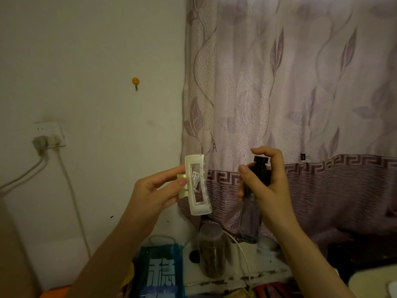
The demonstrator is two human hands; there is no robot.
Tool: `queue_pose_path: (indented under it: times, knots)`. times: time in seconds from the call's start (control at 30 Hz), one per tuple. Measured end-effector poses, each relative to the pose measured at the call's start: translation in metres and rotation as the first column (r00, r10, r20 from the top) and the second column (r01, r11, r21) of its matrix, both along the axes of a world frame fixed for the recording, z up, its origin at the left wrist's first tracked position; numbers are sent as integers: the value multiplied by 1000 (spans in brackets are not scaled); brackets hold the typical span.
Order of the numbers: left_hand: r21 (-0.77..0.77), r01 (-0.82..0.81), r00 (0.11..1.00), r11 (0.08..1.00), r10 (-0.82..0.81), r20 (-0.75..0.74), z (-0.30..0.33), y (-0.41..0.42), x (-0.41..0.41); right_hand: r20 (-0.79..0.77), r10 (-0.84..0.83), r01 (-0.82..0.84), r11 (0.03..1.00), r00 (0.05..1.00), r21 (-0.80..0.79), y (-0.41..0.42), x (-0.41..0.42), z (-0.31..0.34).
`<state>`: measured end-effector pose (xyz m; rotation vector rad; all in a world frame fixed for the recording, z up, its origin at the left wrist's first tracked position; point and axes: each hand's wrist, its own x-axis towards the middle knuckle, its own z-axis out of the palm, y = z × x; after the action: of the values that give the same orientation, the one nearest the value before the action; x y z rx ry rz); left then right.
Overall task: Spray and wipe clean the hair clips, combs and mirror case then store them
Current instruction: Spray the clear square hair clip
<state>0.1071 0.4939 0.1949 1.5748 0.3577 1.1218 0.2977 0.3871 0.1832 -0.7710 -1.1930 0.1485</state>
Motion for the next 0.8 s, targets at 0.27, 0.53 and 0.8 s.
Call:
queue_pose_path:
  times: [0.27, 0.53, 0.8]
  knots:
    - [-13, 81, 997, 997, -81, 8, 2, -6, 4, 14, -20, 20, 1000, 1000, 20, 1, -3, 6]
    - [-50, 118, 992, 992, -115, 47, 4, -7, 4, 47, -110, 110, 994, 993, 19, 1, -2, 11]
    - [-60, 96, 993, 994, -92, 69, 4, -5, 2, 58, -79, 79, 997, 995, -5, -6, 1, 3]
